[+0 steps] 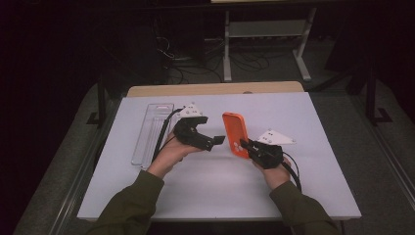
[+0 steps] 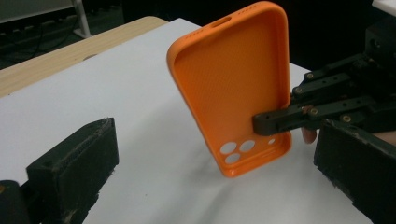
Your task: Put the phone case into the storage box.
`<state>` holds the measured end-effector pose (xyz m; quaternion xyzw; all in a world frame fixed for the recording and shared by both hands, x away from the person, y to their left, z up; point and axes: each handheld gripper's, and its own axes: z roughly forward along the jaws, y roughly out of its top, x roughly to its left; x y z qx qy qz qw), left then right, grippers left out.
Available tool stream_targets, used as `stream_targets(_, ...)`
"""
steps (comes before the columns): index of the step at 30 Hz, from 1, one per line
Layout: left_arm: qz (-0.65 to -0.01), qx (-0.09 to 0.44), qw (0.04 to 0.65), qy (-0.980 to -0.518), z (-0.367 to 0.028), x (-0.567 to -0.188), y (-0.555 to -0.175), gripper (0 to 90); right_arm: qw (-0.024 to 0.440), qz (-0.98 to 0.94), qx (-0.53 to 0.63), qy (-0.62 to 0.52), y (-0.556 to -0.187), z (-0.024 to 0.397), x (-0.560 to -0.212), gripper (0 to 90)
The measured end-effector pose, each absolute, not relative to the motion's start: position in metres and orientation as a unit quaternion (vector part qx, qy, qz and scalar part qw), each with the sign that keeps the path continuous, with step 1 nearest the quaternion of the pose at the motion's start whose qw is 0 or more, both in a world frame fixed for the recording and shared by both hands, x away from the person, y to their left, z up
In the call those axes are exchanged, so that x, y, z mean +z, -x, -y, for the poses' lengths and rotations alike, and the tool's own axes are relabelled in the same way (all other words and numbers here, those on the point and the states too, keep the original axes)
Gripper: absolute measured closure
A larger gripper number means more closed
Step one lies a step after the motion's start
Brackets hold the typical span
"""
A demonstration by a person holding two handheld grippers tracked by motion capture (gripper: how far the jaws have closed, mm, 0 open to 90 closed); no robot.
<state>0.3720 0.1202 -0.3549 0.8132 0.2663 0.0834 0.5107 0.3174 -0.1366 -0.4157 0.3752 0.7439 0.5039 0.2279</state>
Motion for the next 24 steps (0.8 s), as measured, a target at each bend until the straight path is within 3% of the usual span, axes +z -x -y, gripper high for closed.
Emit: stream_targets(24, -0.276, 0.085, 0.517, -0.806, -0.117, -0.356, -0.371, 0.0, 0.217, -0.748, 0.506, -0.371, -0.307, 0.107, -0.417, 82.3)
